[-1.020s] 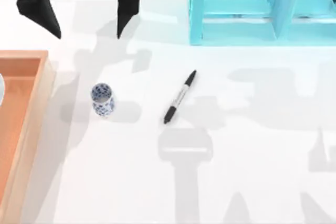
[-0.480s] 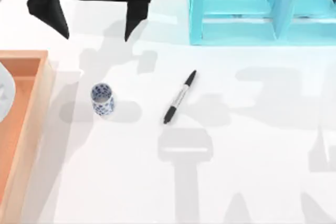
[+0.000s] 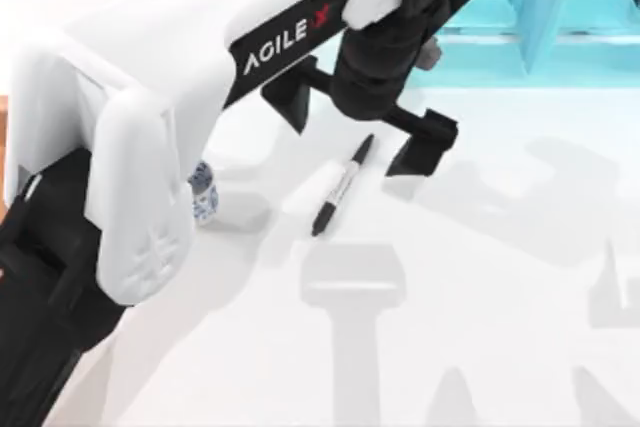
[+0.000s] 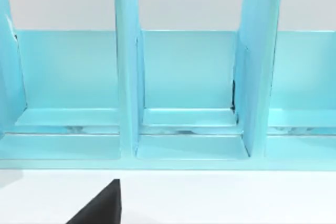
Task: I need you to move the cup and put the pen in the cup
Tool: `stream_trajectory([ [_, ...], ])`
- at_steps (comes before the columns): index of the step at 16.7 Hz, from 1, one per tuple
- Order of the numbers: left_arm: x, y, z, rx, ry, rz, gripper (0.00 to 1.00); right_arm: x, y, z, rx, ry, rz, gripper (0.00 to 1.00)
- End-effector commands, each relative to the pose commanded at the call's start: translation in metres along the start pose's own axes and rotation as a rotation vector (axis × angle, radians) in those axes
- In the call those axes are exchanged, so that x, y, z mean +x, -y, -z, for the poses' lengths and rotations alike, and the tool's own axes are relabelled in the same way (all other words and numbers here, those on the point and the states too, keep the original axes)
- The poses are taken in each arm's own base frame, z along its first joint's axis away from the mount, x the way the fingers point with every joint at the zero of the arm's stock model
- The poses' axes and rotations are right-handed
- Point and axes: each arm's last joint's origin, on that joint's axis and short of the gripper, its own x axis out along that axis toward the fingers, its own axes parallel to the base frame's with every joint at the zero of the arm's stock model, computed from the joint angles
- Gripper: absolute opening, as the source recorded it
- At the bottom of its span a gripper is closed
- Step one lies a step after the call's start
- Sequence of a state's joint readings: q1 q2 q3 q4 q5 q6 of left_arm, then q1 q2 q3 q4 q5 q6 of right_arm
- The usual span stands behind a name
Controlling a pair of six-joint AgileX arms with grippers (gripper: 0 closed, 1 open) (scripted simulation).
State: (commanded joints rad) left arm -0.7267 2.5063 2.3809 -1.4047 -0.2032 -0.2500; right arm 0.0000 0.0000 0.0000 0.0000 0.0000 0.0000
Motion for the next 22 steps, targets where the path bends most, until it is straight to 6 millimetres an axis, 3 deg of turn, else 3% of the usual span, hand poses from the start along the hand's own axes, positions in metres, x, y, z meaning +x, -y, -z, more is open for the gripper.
stream_trajectory([
  [2, 0.006, 0.009, 0.000, 0.022, 0.003, -0.010, 1.00, 0.000, 0.000, 0.000, 0.000, 0.000, 0.000, 1.00],
  [7, 0.011, 0.008, 0.000, 0.021, 0.000, -0.010, 1.00, 0.000, 0.000, 0.000, 0.000, 0.000, 0.000, 1.00],
  [15, 0.099, 0.008, -0.001, 0.021, 0.008, -0.009, 1.00, 0.000, 0.000, 0.000, 0.000, 0.000, 0.000, 1.00],
  [20, 0.106, 0.008, 0.000, 0.022, 0.003, -0.010, 1.00, 0.000, 0.000, 0.000, 0.000, 0.000, 0.000, 1.00],
  [22, 0.106, 0.008, 0.000, 0.022, 0.003, -0.010, 0.85, 0.000, 0.000, 0.000, 0.000, 0.000, 0.000, 1.00],
])
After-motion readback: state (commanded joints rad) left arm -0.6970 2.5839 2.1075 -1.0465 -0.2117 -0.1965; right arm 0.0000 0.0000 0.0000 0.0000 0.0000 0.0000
